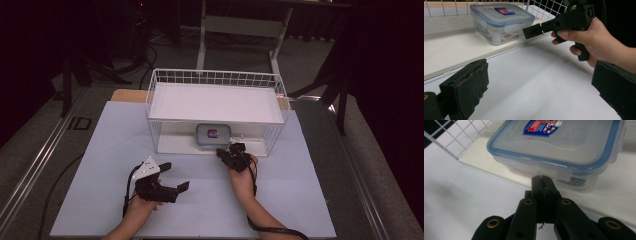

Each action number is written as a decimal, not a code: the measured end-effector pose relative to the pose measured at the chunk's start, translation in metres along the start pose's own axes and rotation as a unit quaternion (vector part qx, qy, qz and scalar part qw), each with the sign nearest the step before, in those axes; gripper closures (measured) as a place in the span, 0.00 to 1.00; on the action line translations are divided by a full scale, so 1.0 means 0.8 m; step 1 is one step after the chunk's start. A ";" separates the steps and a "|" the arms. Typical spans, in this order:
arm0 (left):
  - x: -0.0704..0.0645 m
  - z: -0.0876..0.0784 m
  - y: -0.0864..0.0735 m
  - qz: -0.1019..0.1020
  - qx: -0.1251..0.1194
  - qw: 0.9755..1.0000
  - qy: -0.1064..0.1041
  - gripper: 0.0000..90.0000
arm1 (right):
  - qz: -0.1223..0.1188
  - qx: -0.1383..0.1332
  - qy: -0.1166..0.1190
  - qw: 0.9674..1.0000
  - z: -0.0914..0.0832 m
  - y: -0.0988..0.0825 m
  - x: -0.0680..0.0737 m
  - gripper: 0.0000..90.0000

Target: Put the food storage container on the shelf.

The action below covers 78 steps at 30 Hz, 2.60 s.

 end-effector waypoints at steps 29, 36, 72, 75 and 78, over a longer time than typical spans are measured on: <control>0.010 -0.004 -0.003 -0.005 0.000 1.000 0.003 0.02 | 0.029 -0.022 -0.004 0.999 0.051 0.043 0.006 1.00; 0.010 -0.003 -0.004 -0.006 0.002 1.000 0.003 0.02 | 0.041 -0.015 -0.003 0.999 0.055 0.042 0.003 1.00; -0.011 -0.016 0.027 0.035 -0.005 0.999 -0.001 0.02 | -0.080 -0.087 0.065 0.991 -0.068 0.019 0.051 0.22; -0.011 -0.022 0.027 0.036 -0.006 0.999 -0.004 0.02 | -0.088 -0.088 0.079 0.989 -0.076 0.015 0.053 0.17; -0.011 -0.027 0.027 0.039 -0.008 0.999 -0.011 0.02 | -0.108 -0.085 0.082 0.987 -0.084 0.011 0.054 0.17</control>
Point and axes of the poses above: each handheld gripper's, and its own axes: z roughly forward along the jaws, y roughly out of its top, x roughly to its left, the point moved 7 cm from there along z, roughly forward along the jaws, and after that the axes turned 7 degrees about -z, right-handed, at the moved point
